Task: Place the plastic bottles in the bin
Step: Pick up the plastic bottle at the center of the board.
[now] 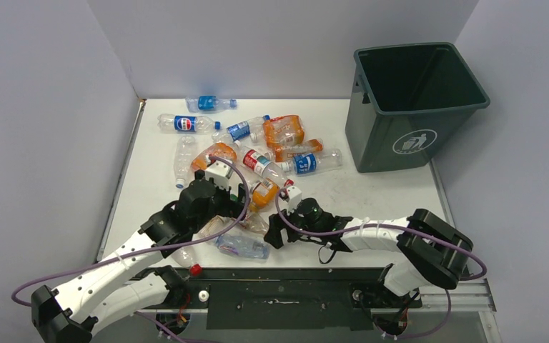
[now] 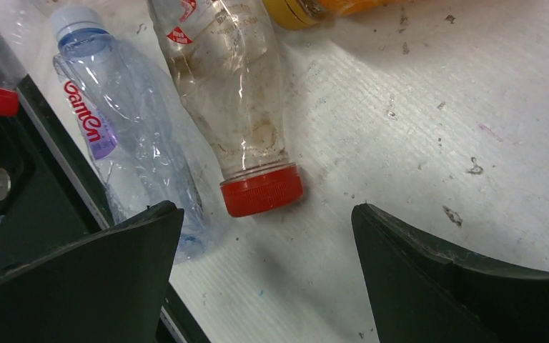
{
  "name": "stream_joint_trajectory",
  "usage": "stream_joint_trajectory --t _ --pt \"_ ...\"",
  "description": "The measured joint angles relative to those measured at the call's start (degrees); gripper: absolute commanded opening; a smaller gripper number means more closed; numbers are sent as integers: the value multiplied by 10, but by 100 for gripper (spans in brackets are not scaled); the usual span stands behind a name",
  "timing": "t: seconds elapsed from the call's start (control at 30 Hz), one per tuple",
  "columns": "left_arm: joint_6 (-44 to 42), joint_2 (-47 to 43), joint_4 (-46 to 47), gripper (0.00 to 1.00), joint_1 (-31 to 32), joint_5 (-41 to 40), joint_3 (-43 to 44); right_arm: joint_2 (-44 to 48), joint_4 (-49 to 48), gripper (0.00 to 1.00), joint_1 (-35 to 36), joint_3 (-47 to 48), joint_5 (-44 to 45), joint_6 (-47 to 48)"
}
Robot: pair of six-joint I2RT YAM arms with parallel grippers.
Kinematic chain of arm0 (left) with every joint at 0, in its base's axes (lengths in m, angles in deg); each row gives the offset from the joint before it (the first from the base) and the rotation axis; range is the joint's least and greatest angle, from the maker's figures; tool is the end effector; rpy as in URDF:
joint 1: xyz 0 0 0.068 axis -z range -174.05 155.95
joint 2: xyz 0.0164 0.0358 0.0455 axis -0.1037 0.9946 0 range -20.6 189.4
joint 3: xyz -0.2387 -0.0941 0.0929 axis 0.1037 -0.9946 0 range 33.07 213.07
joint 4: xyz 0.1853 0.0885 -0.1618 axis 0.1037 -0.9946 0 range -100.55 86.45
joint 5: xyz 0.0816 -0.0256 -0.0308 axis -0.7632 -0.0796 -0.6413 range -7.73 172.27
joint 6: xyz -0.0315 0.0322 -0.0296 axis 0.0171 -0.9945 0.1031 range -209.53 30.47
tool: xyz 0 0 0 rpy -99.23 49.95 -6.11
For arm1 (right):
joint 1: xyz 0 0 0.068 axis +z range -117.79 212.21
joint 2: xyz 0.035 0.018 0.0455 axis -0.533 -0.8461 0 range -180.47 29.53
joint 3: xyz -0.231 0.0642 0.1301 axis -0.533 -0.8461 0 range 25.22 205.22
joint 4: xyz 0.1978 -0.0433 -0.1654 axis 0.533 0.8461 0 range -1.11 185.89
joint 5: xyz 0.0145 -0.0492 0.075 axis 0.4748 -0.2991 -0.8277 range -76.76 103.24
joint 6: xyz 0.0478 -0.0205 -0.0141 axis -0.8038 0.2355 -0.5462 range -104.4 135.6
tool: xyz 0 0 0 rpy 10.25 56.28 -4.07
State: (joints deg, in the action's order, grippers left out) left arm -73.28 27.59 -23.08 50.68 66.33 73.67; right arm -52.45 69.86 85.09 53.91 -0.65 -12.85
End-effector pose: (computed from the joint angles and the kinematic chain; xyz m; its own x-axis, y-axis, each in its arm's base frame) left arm 0.1426 -0.1275 0.2881 -0.4518 0.0685 -0.8895 0.3921 0.9108 -0.1290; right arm 0.1546 0.2184 0.1533 -0.7245 -0.1910 -0.6622 -0.6240 0.5898 0.5126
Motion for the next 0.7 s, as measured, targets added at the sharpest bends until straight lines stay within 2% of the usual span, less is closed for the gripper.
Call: stream_joint_trajectory --t 0.3,0.47,0.6,0.7 --pt "3 -10 0 96 2 8 0 -56 -15 80 16 25 44 25" --pt "3 -10 0 96 2 10 0 -73 -29 71 16 33 60 31" --pt "3 -10 0 96 3 11 0 -90 -45 68 16 40 61 37" --pt "3 -10 0 96 3 11 0 -98 -53 55 19 45 62 40"
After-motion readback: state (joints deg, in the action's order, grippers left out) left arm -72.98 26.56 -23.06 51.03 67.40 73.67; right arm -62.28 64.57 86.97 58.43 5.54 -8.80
